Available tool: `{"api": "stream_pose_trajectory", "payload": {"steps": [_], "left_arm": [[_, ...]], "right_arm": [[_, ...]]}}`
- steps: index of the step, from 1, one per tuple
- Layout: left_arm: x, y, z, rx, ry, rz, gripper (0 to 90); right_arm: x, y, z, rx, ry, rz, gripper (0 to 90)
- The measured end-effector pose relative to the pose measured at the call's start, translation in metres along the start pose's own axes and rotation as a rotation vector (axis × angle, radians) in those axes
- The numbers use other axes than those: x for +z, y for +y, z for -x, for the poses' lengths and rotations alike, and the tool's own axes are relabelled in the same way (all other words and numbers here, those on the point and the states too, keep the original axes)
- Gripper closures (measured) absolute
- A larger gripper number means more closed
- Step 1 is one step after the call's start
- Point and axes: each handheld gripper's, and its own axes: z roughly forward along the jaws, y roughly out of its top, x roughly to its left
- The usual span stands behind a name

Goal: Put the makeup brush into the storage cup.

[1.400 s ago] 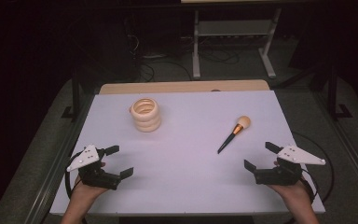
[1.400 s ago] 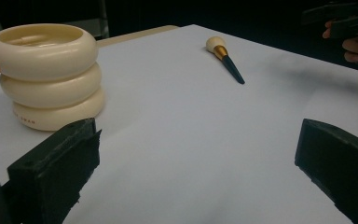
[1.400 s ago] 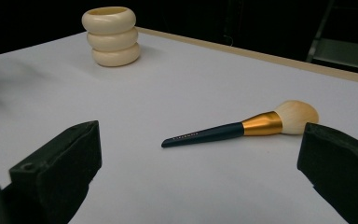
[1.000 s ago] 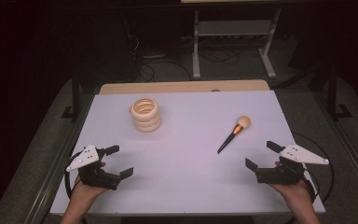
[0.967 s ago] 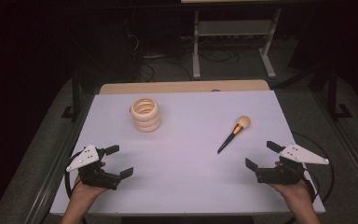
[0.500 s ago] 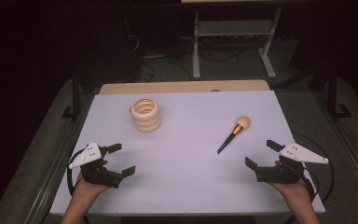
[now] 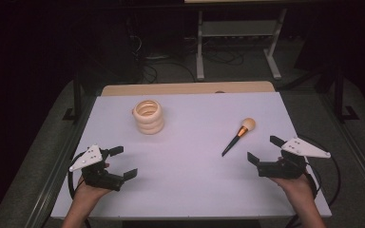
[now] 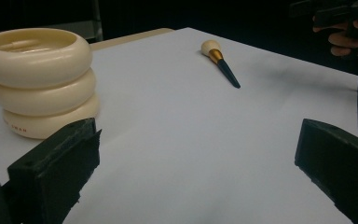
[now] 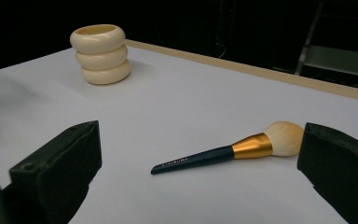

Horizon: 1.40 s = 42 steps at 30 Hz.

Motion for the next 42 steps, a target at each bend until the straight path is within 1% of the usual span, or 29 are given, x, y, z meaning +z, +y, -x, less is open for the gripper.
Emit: {"api": "stream_pose_trajectory", "payload": {"steps": [5,9,12,18,21,22,24,27,28,32,34,35,42], "left_arm": [[0.001,-0.001,0.001,0.001,-0.001,-0.002,0.0],[0.0,-0.001,0.001,-0.002,-0.003,0.0,0.0],[0.0,-0.001,0.001,-0.004,-0.004,0.001,0.0],[0.001,-0.002,0.002,-0.008,-0.006,0.002,0.0],[0.001,-0.002,0.002,-0.012,-0.008,0.004,0.0],[0.001,-0.002,0.002,-0.014,-0.009,0.004,0.0],[0.002,-0.002,0.002,-0.011,-0.008,0.002,0.0],[0.002,-0.002,0.002,-0.012,-0.009,0.002,0.0],[0.002,-0.002,0.002,-0.013,-0.01,0.003,0.0],[0.002,-0.002,0.003,-0.013,-0.012,0.005,0.0],[0.002,-0.002,0.002,-0.011,-0.012,0.004,0.0],[0.002,-0.002,0.002,-0.014,-0.01,0.004,0.0],[0.002,-0.002,0.002,-0.014,-0.011,0.003,0.0]], "right_arm": [[0.002,0.003,0.001,-0.004,-0.006,0.004,0.0],[0.007,0.008,0.003,0.006,-0.01,0.008,0.0],[0.008,0.009,0.003,0.01,-0.007,0.01,0.0],[0.012,0.012,0.003,0.001,-0.004,0.005,0.0],[0.014,0.012,0.003,0.004,-0.003,0.005,0.0],[0.014,0.013,0.003,0.012,-0.002,0.006,0.0],[0.015,0.015,0.004,0.004,-0.006,0.009,0.0],[0.017,0.017,0.004,0.011,-0.004,0.006,0.0],[0.018,0.017,0.005,0.004,-0.004,0.006,0.0],[0.02,0.02,0.006,0.012,-0.008,0.004,0.0],[0.022,0.022,0.006,0.011,-0.007,0.0,0.0],[0.023,0.023,0.007,0.002,-0.011,0.001,0.0],[0.027,0.027,0.008,0.007,-0.007,0.002,0.0]]}}
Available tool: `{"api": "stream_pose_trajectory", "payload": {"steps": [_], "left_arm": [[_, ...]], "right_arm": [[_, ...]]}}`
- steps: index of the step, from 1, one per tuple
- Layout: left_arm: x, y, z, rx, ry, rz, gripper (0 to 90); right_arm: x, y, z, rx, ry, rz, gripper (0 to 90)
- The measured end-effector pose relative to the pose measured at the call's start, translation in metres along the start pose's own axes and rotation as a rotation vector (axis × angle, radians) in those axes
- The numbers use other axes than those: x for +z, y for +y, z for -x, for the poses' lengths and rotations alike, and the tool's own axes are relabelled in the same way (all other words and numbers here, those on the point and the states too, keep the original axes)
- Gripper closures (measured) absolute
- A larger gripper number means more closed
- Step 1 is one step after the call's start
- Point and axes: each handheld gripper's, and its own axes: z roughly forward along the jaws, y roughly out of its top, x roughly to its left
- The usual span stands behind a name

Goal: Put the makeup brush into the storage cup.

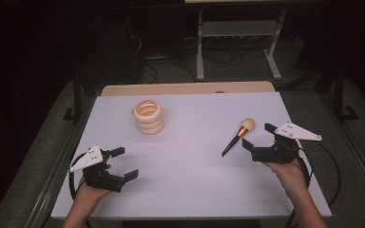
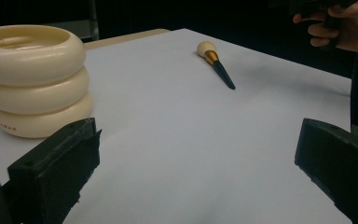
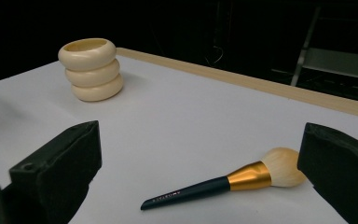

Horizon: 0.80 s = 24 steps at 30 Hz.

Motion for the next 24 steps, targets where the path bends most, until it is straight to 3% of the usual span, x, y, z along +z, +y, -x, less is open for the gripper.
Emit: {"api": "stream_pose_trajectory", "payload": {"steps": [24], "left_arm": [[-0.001,0.0,0.0,-0.003,-0.004,0.005,0.0]], "right_arm": [[0.019,0.011,0.006,0.003,0.001,-0.012,0.0]]}}
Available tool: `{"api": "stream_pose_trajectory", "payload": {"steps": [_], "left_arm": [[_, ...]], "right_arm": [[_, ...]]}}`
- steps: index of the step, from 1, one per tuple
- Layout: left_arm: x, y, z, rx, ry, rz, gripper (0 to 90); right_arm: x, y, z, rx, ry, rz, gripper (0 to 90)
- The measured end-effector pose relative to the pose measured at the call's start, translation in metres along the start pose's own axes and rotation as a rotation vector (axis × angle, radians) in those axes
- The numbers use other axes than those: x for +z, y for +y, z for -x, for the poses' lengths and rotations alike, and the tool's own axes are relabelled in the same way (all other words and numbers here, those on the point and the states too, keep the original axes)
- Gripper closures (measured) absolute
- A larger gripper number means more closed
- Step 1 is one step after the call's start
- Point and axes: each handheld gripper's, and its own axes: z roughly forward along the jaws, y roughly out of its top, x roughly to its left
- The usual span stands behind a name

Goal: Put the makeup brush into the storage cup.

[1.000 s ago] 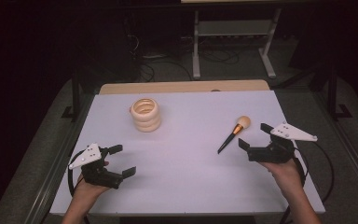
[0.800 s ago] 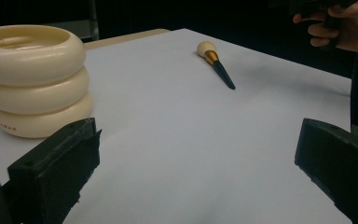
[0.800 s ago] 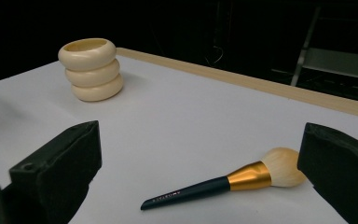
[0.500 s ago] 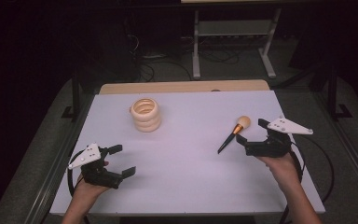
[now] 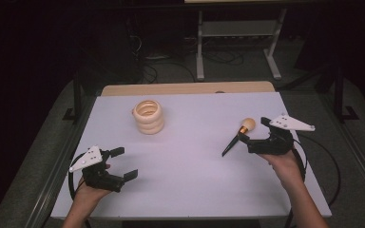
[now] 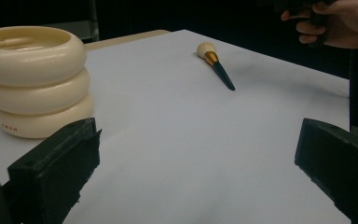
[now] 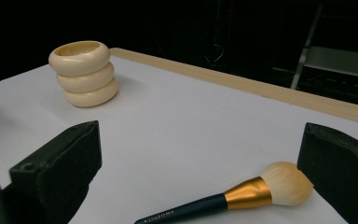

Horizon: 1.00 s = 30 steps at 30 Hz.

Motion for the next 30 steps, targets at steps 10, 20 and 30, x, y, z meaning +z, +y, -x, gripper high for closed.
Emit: {"api": "stream_pose_trajectory", "payload": {"steps": [10,20,30], "left_arm": [[0.001,0.0,0.001,-0.002,-0.001,0.0,0.0],[0.0,0.0,0.0,-0.001,-0.002,-0.007,0.0],[0.001,0.0,0.0,-0.003,-0.004,-0.002,0.0]], "right_arm": [[0.007,0.004,0.003,0.005,-0.002,-0.005,0.0],[0.019,0.01,0.007,0.007,-0.002,-0.004,0.0],[0.03,0.008,0.013,0.015,-0.008,-0.009,0.0]]}}
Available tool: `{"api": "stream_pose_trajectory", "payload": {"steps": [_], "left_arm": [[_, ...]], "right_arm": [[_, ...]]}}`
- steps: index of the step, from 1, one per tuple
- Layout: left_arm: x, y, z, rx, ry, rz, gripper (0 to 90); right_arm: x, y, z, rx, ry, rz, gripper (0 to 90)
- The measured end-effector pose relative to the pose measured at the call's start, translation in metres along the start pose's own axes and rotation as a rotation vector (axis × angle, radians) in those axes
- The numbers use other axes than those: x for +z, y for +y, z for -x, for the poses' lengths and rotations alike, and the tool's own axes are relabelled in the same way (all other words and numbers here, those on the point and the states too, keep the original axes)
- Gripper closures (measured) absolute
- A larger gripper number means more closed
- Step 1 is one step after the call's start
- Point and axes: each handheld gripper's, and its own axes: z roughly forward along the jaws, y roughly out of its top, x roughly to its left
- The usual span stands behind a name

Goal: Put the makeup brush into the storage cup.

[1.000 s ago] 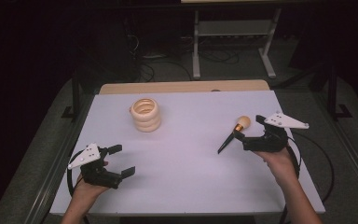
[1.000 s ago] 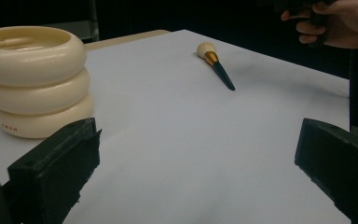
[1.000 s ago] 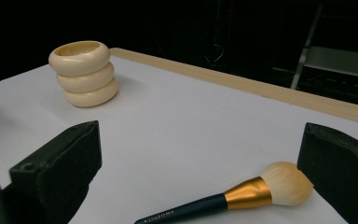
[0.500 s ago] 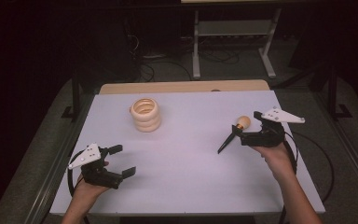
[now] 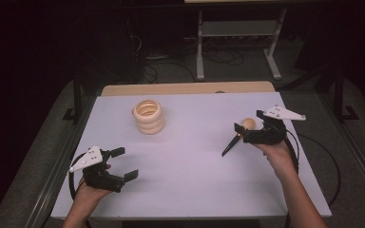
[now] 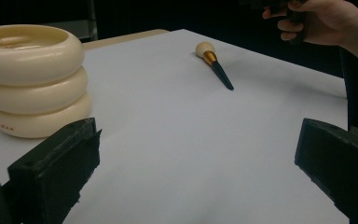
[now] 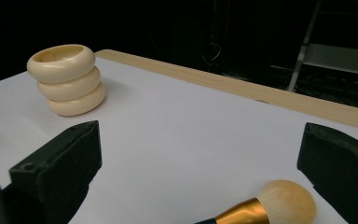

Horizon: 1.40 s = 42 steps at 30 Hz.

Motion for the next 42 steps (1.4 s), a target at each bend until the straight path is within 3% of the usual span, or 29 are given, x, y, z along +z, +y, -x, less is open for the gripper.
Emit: {"api": "stream_pose_trajectory", "payload": {"steps": [42], "left_arm": [[0.0,0.0,-0.001,-0.004,0.001,0.0,0.0]], "right_arm": [[0.046,0.022,0.011,0.0,-0.026,-0.004,0.0]]}}
